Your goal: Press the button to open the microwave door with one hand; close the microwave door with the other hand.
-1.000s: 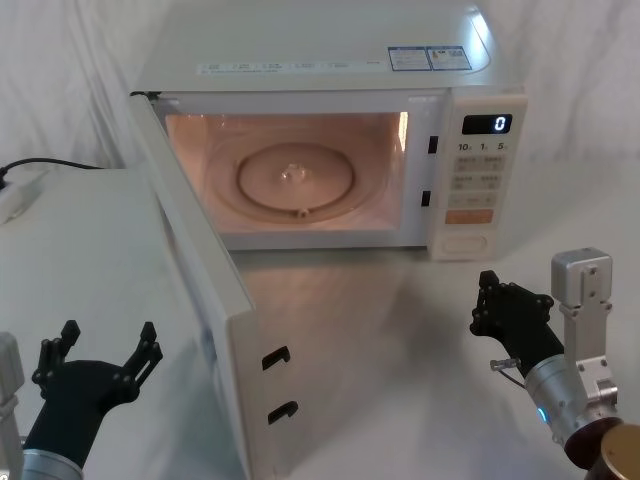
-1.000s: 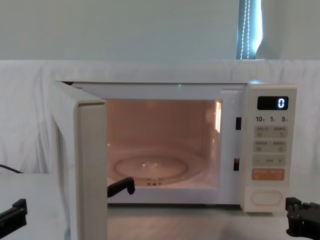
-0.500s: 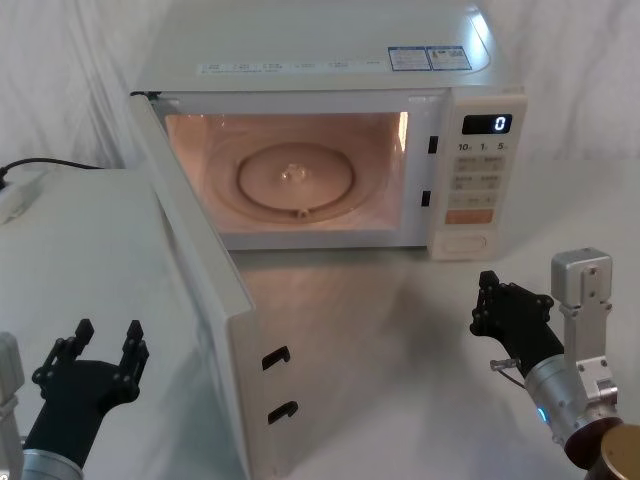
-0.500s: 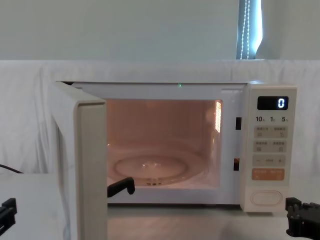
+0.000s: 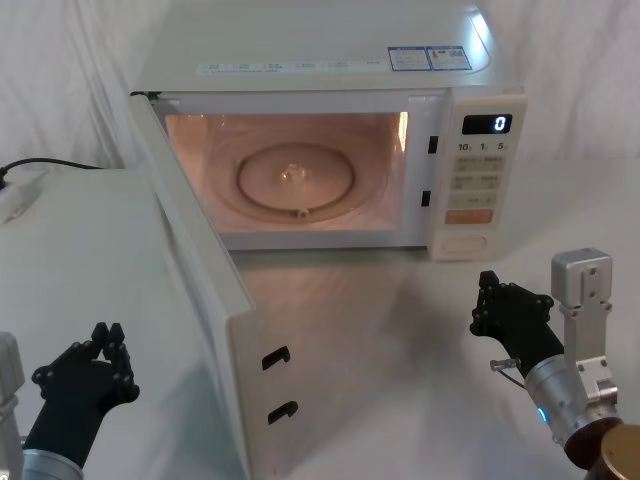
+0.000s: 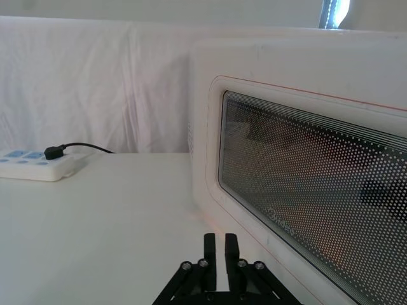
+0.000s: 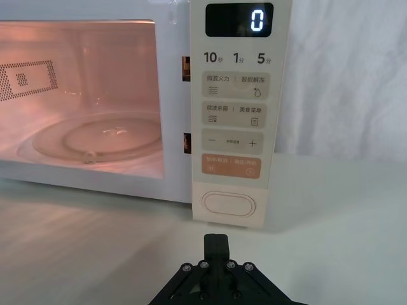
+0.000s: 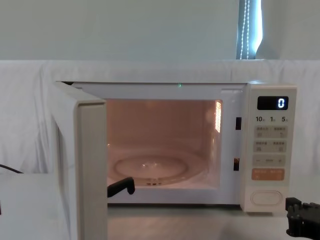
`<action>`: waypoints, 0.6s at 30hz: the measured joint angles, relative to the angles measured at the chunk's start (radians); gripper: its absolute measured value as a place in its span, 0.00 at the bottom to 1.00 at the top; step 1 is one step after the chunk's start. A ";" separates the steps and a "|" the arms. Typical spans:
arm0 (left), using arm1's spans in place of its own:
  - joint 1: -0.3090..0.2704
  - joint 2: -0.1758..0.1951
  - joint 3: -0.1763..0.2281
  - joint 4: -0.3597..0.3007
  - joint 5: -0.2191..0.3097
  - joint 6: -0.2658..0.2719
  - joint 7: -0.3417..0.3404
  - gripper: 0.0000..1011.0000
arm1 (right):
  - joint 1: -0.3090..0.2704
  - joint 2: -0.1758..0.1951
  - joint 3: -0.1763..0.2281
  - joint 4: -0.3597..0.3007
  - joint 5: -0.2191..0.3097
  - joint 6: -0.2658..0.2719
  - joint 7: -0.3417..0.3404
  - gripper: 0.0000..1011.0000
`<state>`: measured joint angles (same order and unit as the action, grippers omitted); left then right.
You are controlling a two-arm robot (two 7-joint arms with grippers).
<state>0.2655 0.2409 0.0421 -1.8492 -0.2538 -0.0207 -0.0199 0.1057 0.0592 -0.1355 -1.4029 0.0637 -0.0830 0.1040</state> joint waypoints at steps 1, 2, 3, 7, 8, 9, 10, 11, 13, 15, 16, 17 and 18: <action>0.000 0.000 0.000 0.000 0.000 0.000 0.000 0.12 | 0.000 0.000 0.000 0.000 0.000 0.000 0.000 0.00; 0.000 0.000 0.000 0.000 0.000 0.000 0.000 0.08 | 0.000 0.000 0.000 0.000 0.000 0.000 0.000 0.00; 0.000 0.000 0.000 0.000 0.000 0.000 0.000 0.02 | 0.000 0.000 0.000 0.000 0.000 0.000 0.000 0.00; 0.000 0.000 0.000 0.000 0.000 0.000 0.000 0.00 | 0.000 0.000 0.000 0.000 0.000 0.000 0.000 0.00; 0.000 0.000 0.000 0.000 0.000 0.000 0.000 0.00 | 0.000 0.000 0.000 0.000 0.000 0.000 0.000 0.00; 0.000 0.000 0.000 0.000 0.000 0.000 0.000 0.00 | 0.000 0.000 0.000 0.000 0.000 0.000 0.000 0.00; 0.000 0.000 0.000 0.000 0.000 0.000 0.000 0.00 | 0.000 0.000 0.000 0.000 0.000 0.000 0.000 0.00; 0.000 0.000 0.000 0.000 0.000 0.000 0.000 0.00 | 0.000 0.000 0.000 0.000 0.000 0.000 0.000 0.00; 0.000 -0.002 -0.002 -0.001 0.000 0.000 -0.002 0.00 | 0.000 0.000 0.000 0.000 0.000 0.000 0.000 0.00; 0.001 -0.005 -0.006 -0.003 -0.004 0.001 -0.010 0.00 | 0.000 0.000 0.000 0.000 0.000 0.000 0.000 0.00; 0.001 -0.007 -0.009 -0.005 -0.005 0.002 -0.014 0.00 | 0.000 0.000 0.000 0.000 0.000 0.000 0.000 0.00; 0.000 -0.011 -0.015 -0.009 -0.010 0.003 -0.022 0.00 | 0.000 0.000 0.000 0.000 0.000 0.000 0.000 0.00; 0.000 -0.013 -0.018 -0.011 -0.013 0.004 -0.025 0.00 | 0.000 0.000 0.000 0.000 0.000 0.000 0.000 0.00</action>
<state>0.2653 0.2282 0.0242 -1.8597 -0.2665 -0.0171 -0.0451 0.1056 0.0592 -0.1355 -1.4029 0.0637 -0.0830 0.1040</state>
